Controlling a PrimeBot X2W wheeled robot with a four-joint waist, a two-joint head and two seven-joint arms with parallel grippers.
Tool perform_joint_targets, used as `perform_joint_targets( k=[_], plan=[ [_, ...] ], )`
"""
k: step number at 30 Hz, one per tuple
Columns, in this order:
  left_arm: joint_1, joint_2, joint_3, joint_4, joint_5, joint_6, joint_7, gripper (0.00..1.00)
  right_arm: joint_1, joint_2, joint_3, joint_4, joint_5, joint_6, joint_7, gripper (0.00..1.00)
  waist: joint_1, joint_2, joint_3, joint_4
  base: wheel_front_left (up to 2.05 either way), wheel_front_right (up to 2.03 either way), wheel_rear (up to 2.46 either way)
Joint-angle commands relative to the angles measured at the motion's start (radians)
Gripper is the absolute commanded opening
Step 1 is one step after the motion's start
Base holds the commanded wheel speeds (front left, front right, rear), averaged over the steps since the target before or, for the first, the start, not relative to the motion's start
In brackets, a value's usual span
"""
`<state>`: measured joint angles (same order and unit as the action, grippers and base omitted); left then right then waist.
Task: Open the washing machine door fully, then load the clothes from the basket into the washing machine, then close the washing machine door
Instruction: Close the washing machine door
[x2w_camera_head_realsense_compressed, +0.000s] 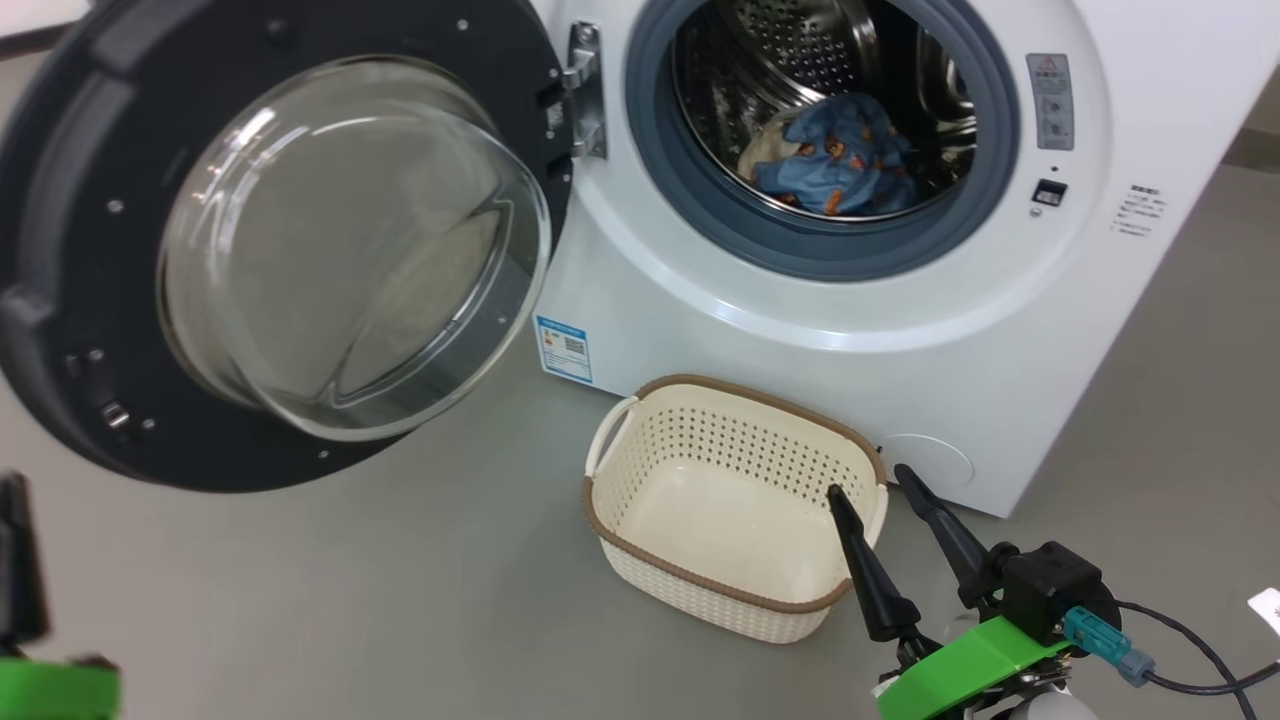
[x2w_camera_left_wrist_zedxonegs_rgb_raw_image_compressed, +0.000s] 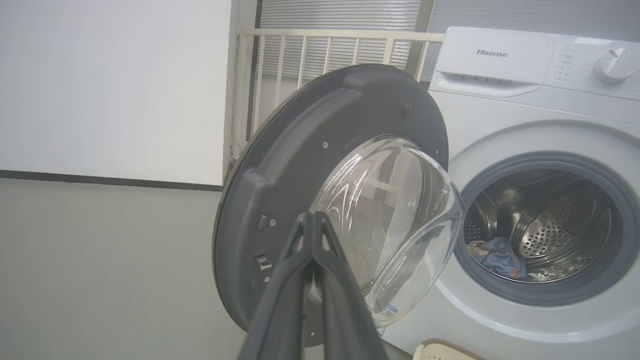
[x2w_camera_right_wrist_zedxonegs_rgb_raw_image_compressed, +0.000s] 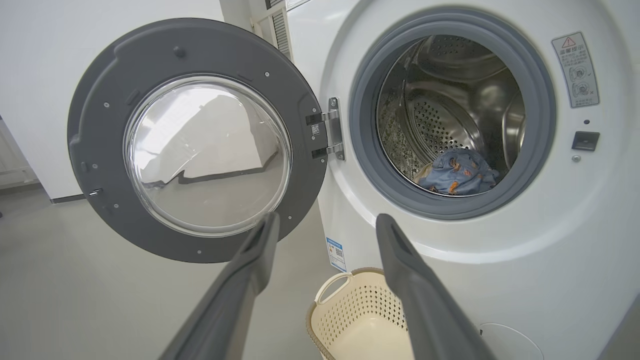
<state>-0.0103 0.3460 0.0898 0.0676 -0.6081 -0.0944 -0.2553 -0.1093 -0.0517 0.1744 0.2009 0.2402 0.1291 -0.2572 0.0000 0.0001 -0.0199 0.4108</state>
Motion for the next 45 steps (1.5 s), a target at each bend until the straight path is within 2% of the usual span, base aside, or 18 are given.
perform_joint_targets(
  k=[1, 4, 9, 15, 22, 28, 36, 45],
  plan=[
    [-0.072, 0.047, 0.054, -0.022, -0.022, -0.007, -0.006, 0.0, -0.045, 0.001, 0.023, -0.028, -0.01, 0.002, -0.005, 1.0, 0.0, -0.0001, 0.011, -0.017, 0.0, 0.0, 0.0],
    [-0.127, 0.075, 0.092, -0.011, -0.101, -0.019, 0.007, 0.0, -0.048, 0.001, 0.022, -0.028, -0.018, 0.002, -0.005, 1.0, 0.0, -0.0001, 0.02, -0.038, 0.0, 0.0, 0.0],
    [-0.234, 0.132, 0.162, 0.07, -0.298, -0.032, 0.061, 0.0, -0.058, 0.001, 0.025, -0.033, -0.035, 0.002, -0.005, 1.0, 0.0, -0.0001, 0.047, -0.076, 0.0, 0.0, 0.0],
    [-0.375, 0.246, 0.208, 0.226, -0.554, -0.036, 0.129, 0.0, -0.074, 0.001, 0.031, -0.041, -0.058, 0.002, -0.005, 1.0, 0.0, -0.0001, 0.088, -0.13, 0.0, 0.0, 0.0],
    [-0.476, 0.375, 0.224, 0.381, -0.758, -0.036, 0.202, 0.0, -0.085, 0.001, 0.036, -0.053, -0.088, 0.002, -0.005, 1.0, 0.0, -0.0001, 0.135, -0.185, 0.0, 0.0, 0.0],
    [-0.567, 0.469, 0.219, 0.523, -0.854, -0.036, 0.279, 0.0, -0.094, 0.001, 0.044, -0.07, -0.109, 0.002, -0.005, 1.0, 0.0, -0.0001, 0.181, -0.226, 0.0, 0.0, 0.0],
    [-0.643, 0.561, 0.222, 0.673, -0.93, -0.036, 0.373, 0.0, -0.087, 0.001, 0.043, -0.104, -0.136, 0.002, -0.005, 1.0, 0.0, -0.0001, 0.233, -0.291, 0.0, 0.0, 0.0],
    [-0.671, 0.613, 0.221, 0.781, -0.952, -0.036, 0.439, 0.0, -0.072, 0.001, 0.041, -0.135, -0.154, 0.002, -0.005, 1.0, 0.0, -0.0001, 0.26, -0.331, 0.0, 0.0, 0.0]
  ],
)
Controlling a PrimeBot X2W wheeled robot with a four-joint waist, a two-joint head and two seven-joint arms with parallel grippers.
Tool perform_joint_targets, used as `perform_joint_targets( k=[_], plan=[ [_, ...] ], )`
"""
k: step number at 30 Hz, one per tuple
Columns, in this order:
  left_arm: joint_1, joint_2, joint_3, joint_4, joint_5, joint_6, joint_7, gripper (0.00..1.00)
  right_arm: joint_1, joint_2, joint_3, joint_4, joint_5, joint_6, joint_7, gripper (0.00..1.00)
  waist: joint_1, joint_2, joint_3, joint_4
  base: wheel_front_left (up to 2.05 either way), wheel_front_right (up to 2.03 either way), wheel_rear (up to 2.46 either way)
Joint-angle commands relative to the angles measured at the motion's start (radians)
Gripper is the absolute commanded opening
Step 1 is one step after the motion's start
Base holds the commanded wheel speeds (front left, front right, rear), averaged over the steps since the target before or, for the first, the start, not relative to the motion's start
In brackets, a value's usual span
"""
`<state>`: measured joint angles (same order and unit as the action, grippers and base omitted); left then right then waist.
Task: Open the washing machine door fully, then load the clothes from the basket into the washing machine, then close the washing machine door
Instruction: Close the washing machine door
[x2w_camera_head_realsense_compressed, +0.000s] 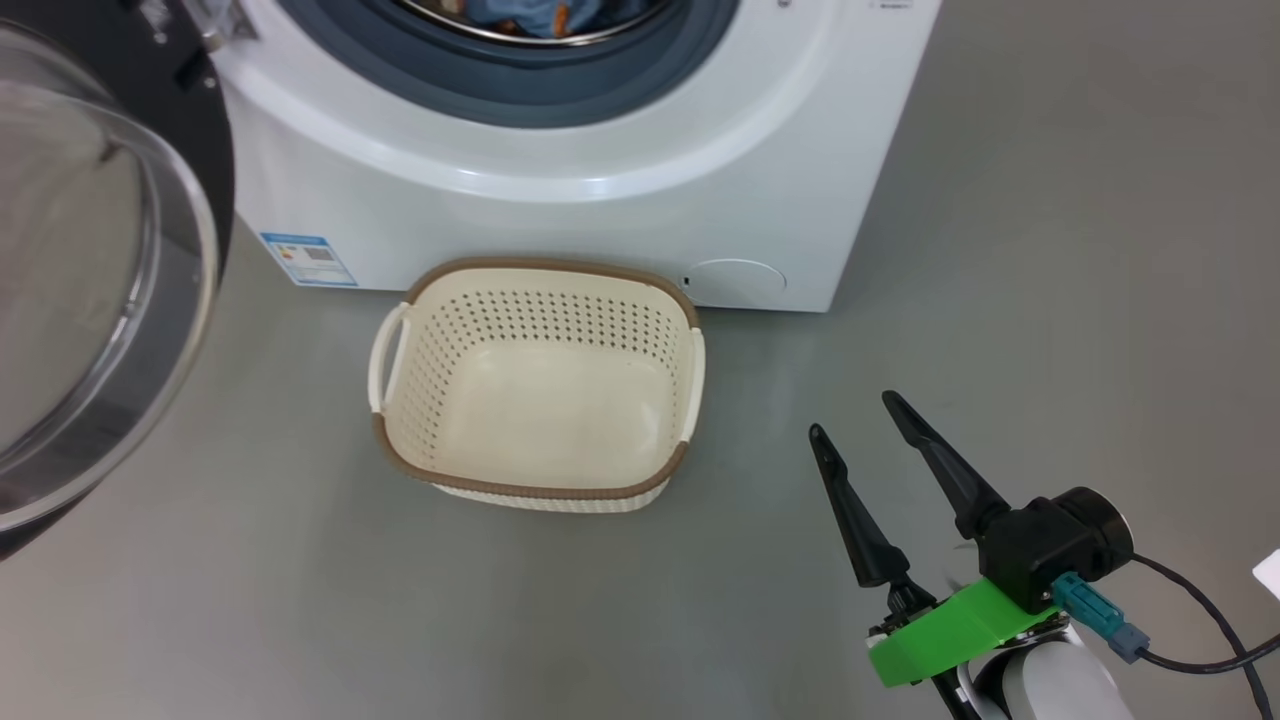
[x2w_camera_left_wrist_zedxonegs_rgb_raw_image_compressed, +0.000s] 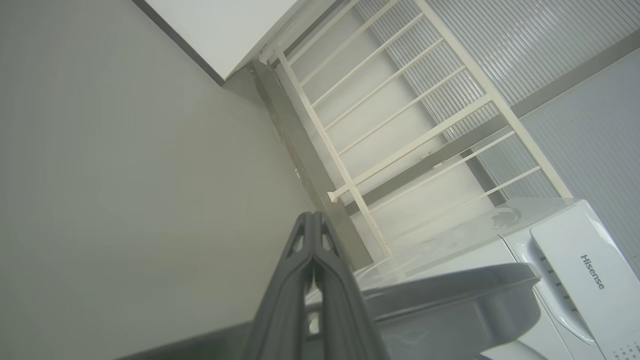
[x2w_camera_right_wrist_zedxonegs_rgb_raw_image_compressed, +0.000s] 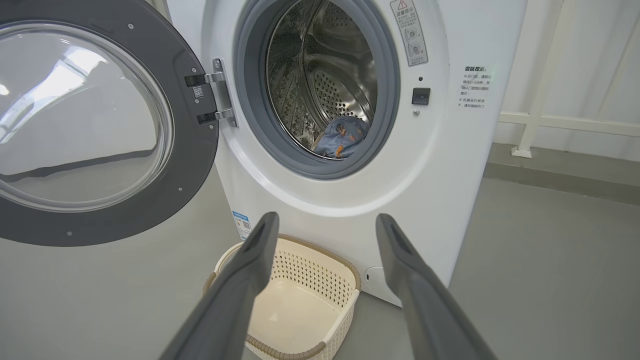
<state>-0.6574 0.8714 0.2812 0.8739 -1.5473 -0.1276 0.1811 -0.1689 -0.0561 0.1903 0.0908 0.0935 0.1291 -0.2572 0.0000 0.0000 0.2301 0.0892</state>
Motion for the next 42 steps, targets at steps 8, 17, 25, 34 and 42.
perform_joint_targets(
  k=[8, 17, 25, 34, 42],
  plan=[
    [-0.054, 0.121, 0.008, 0.064, -0.01, -0.003, 0.064, 0.0, 0.002, 0.006, 0.022, -0.043, -0.008, 0.002, -0.005, 1.0, 0.0, 0.0, 0.019, -0.029, 0.0, 0.0, 0.0],
    [-0.041, 0.113, -0.037, 0.099, -0.038, -0.003, 0.282, 0.0, 0.009, 0.006, 0.014, -0.037, 0.004, 0.002, -0.005, 1.0, 0.0, 0.0, -0.007, -0.028, 0.0, 0.0, 0.0],
    [-0.001, 0.092, -0.054, 0.061, -0.082, -0.003, 0.492, 0.0, 0.007, 0.006, 0.012, -0.02, 0.021, 0.002, -0.005, 1.0, 0.0, 0.0, -0.048, -0.013, 0.0, 0.0, 0.0],
    [0.025, 0.029, -0.047, 0.008, -0.146, -0.003, 0.683, 0.0, 0.01, 0.006, 0.014, 0.003, 0.073, 0.002, -0.005, 1.0, 0.0, 0.0, -0.11, -0.007, 0.0, 0.0, 0.0],
    [0.077, -0.038, -0.057, -0.073, -0.16, -0.003, 0.744, 0.0, 0.024, 0.006, 0.001, 0.017, 0.115, 0.002, -0.005, 1.0, 0.0, 0.0, -0.167, -0.01, 0.0, 0.0, 0.0]
  ],
)
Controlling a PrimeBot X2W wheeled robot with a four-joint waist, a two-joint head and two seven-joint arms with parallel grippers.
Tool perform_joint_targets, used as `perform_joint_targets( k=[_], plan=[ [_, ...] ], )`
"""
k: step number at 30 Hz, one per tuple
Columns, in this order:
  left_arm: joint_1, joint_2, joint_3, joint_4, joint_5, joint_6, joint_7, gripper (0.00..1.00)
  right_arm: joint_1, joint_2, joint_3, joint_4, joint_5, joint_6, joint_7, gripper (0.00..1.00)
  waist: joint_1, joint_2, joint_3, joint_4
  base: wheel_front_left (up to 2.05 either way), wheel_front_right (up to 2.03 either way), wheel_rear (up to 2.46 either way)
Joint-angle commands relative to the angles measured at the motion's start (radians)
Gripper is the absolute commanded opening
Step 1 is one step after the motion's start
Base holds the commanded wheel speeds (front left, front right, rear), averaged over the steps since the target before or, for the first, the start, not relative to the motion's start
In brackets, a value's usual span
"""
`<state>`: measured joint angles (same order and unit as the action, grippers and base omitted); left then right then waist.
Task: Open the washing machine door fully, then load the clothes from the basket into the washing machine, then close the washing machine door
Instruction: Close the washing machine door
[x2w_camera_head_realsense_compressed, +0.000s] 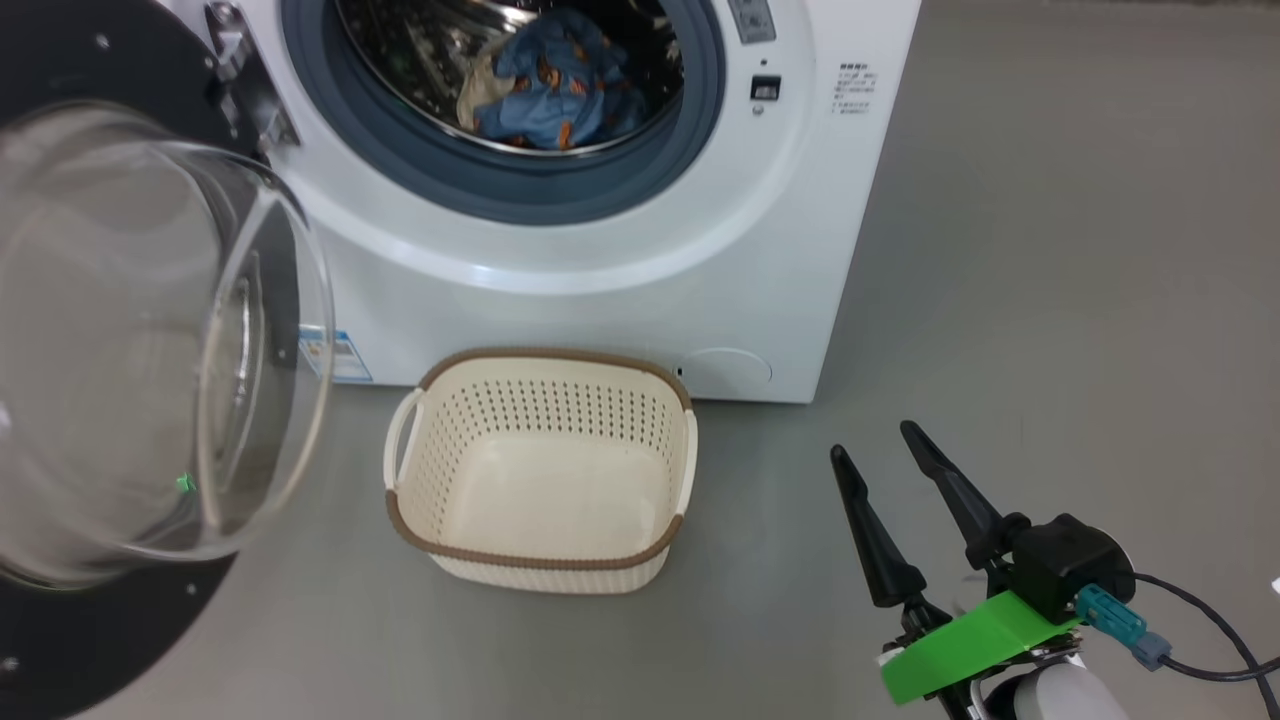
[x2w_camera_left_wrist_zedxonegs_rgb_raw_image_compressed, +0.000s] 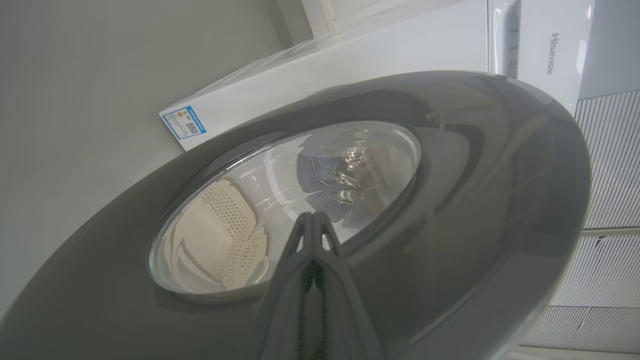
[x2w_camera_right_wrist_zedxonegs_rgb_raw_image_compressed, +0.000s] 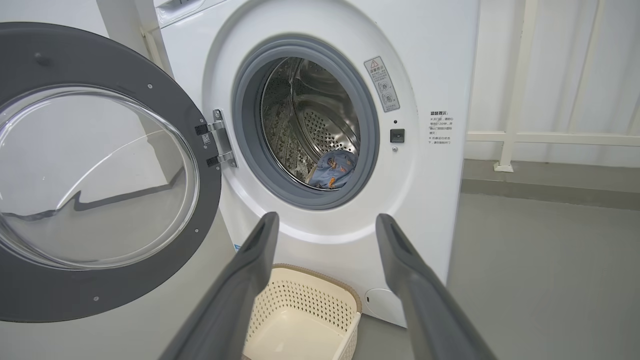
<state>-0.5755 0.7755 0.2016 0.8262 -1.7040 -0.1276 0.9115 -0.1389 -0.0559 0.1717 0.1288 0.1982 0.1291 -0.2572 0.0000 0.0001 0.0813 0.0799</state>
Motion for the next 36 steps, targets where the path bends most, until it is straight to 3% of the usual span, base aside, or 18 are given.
perform_joint_targets(
  k=[1, 6, 15, 22, 27, 36],
  plan=[
    [0.0, 0.045, 0.019, -0.036, -0.007, -0.003, 0.022, 0.0, -0.002, 0.006, 0.017, -0.019, 0.016, 0.002, -0.005, 1.0, 0.0, -0.0001, -0.026, -0.001, 0.0, 0.0, 0.0],
    [0.026, -0.014, 0.004, -0.126, -0.03, 0.041, 0.059, 0.0, 0.019, 0.006, 0.008, -0.008, 0.043, 0.002, -0.005, 1.0, 0.0, -0.0001, -0.065, -0.006, 0.0, 0.0, 0.0],
    [0.118, -0.107, 0.003, -0.427, -0.065, 0.205, 0.041, 0.0, 0.04, 0.006, 0.003, -0.013, 0.066, 0.002, -0.005, 1.0, 0.0, -0.0001, -0.078, -0.035, 0.0, 0.0, 0.0],
    [0.2, -0.186, 0.007, -0.71, -0.054, 0.356, -0.053, 0.0, 0.045, 0.006, 0.001, -0.028, 0.069, 0.002, -0.005, 1.0, 0.0, -0.0001, -0.06, -0.085, 0.0, 0.0, 0.0],
    [0.213, -0.254, 0.019, -0.823, -0.049, 0.468, -0.142, 0.0, 0.042, 0.006, 0.007, -0.034, 0.071, 0.002, -0.005, 1.0, 0.0, -0.0001, -0.049, -0.137, 0.0, 0.0, 0.0],
    [0.196, -0.33, 0.03, -0.94, -0.053, 0.566, -0.223, 0.0, 0.052, 0.006, 0.01, -0.055, 0.07, 0.002, -0.005, 1.0, 0.0, -0.0001, -0.024, -0.248, 0.0, 0.0, 0.0]
  ],
)
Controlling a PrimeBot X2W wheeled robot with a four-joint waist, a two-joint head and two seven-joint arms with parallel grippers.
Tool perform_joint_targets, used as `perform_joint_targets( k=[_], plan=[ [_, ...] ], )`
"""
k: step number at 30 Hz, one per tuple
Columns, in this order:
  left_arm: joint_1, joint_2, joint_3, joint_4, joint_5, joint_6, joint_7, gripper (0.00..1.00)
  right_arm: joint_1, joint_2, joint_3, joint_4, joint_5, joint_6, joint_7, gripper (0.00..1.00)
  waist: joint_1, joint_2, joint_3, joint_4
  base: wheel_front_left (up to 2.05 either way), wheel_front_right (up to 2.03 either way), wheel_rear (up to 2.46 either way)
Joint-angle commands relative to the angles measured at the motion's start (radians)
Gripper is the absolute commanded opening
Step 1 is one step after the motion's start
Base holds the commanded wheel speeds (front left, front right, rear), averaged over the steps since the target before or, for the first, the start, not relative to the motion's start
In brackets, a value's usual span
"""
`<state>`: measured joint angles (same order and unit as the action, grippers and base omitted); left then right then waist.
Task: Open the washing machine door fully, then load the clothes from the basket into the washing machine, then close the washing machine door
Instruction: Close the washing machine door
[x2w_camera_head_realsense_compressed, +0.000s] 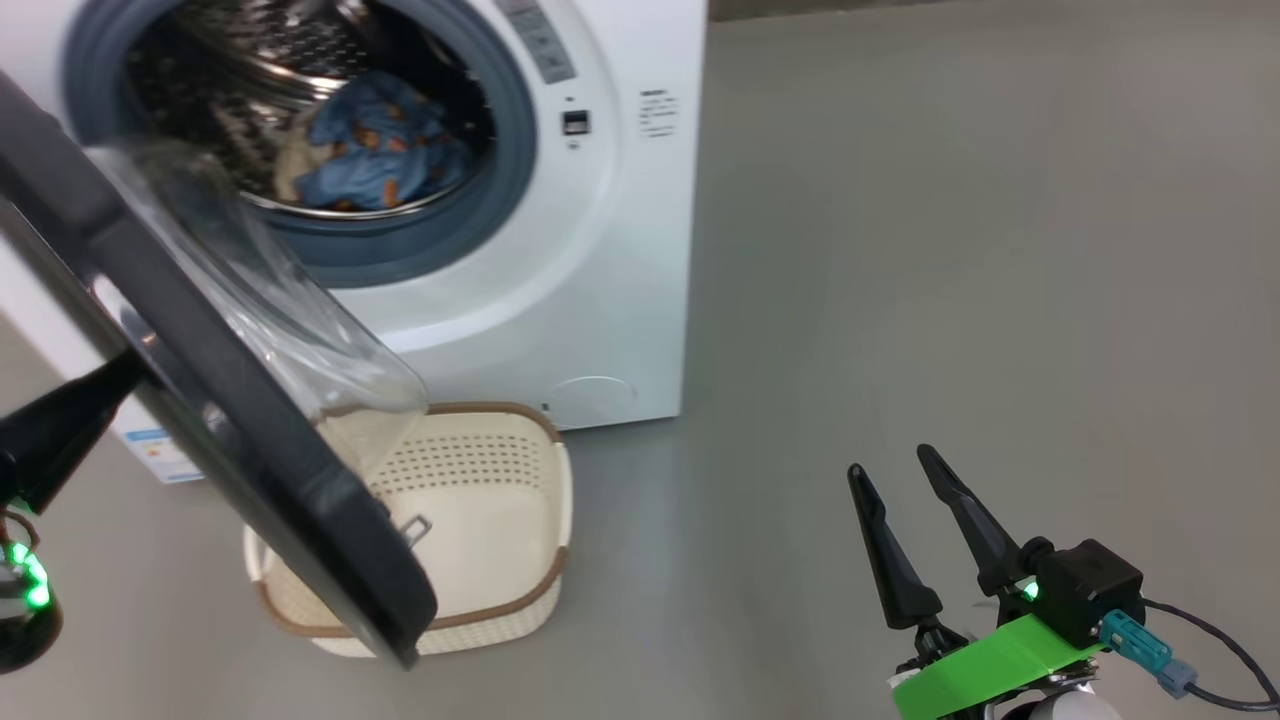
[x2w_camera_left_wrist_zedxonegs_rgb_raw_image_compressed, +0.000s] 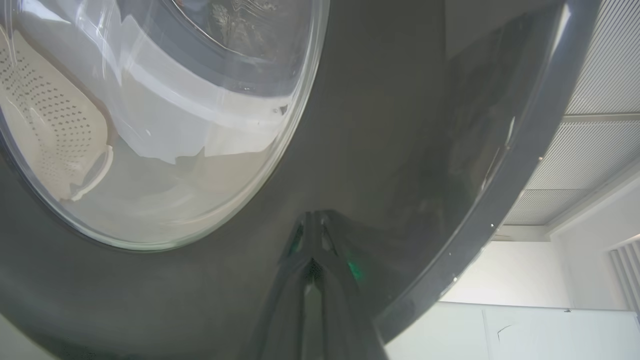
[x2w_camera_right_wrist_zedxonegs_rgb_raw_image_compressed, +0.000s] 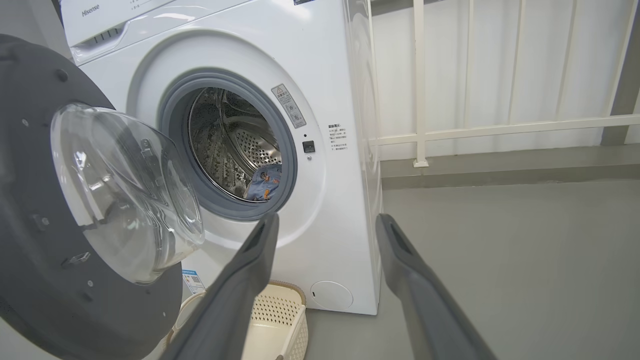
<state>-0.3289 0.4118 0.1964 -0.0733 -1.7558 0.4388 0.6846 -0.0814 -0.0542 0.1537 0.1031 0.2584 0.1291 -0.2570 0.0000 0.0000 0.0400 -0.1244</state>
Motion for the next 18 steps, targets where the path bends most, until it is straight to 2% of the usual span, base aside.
perform_joint_targets(
  k=[1, 8, 18],
  plan=[
    [-0.053, 0.032, 0.036, -0.048, 0.001, 0.004, -0.002, 0.0, -0.003, 0.004, 0.029, -0.033, 0.009, 0.002, -0.005, 1.0, 0.0, 0.0, 0.022, -0.055, 0.0, 0.0, 0.0],
    [-0.07, 0.034, 0.048, -0.069, 0.015, 0.001, -0.023, 0.0, 0.009, 0.004, 0.033, -0.057, 0.015, 0.002, -0.005, 1.0, 0.0, 0.0, 0.051, -0.113, 0.0, 0.0, 0.0],
    [-0.066, 0.019, 0.039, -0.079, 0.014, -0.001, -0.018, 0.0, 0.014, 0.004, 0.031, -0.06, 0.014, 0.002, -0.005, 1.0, 0.0, 0.0, 0.046, -0.106, 0.0, 0.0, 0.0]
  ],
)
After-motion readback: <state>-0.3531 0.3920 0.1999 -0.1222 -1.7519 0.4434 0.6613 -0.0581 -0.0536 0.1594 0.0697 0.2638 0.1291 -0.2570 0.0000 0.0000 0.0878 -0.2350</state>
